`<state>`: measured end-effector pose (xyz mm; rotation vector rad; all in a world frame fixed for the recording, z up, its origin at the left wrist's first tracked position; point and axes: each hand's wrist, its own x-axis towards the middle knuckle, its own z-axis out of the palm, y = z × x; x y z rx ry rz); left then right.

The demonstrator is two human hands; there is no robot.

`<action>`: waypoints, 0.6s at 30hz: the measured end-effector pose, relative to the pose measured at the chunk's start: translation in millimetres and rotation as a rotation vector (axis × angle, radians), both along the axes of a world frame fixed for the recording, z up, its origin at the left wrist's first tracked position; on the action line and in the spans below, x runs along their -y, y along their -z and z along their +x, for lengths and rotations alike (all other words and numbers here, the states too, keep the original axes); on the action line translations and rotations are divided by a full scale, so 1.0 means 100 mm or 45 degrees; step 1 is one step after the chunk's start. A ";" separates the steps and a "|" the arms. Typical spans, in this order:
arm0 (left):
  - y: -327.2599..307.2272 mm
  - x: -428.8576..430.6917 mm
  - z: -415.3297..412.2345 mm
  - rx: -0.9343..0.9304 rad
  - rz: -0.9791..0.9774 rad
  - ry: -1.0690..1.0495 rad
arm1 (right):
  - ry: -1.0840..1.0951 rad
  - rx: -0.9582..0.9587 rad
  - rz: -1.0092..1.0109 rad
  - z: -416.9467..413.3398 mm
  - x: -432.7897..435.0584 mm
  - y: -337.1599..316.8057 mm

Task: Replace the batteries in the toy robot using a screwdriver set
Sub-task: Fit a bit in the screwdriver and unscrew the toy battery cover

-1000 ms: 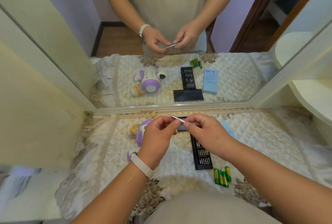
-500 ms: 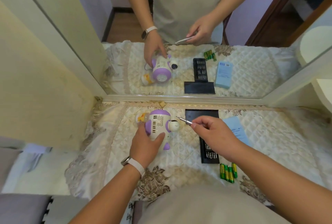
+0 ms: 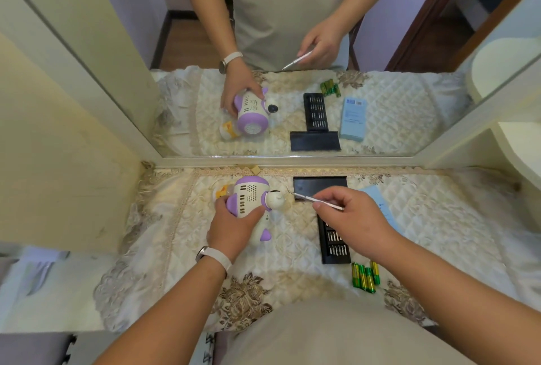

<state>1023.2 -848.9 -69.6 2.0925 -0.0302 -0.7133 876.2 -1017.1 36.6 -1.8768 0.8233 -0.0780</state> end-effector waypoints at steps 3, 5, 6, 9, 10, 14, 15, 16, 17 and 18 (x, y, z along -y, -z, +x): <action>-0.14 0.06 -0.03 -0.111 -0.232 -0.123 | -0.004 0.030 -0.123 -0.04 0.02 -0.17; -0.29 0.13 -0.05 -0.125 -0.365 -0.129 | -0.040 0.023 -0.211 -0.07 0.03 -0.31; -0.37 0.17 -0.07 -0.117 -0.421 -0.119 | -0.056 0.030 -0.244 -0.09 0.04 -0.37; -0.66 0.32 -0.08 -0.090 -0.587 -0.083 | -0.069 0.069 -0.360 -0.14 0.06 -0.56; -0.76 0.37 -0.08 -0.079 -0.631 -0.069 | -0.069 0.078 -0.411 -0.15 0.07 -0.61; -1.13 0.47 -0.03 0.013 -0.733 -0.012 | -0.052 0.177 -0.608 -0.18 0.10 -0.81; -1.21 0.48 -0.02 0.030 -0.749 0.005 | -0.037 0.215 -0.649 -0.18 0.10 -0.86; -1.27 0.50 -0.01 0.041 -0.766 0.027 | -0.024 0.251 -0.690 -0.19 0.10 -0.91; -1.33 0.50 0.01 0.048 -0.792 0.055 | -0.019 0.279 -0.736 -0.20 0.09 -0.95; -1.37 0.51 0.02 0.055 -0.823 0.086 | -0.021 0.299 -0.787 -0.19 0.08 -1.00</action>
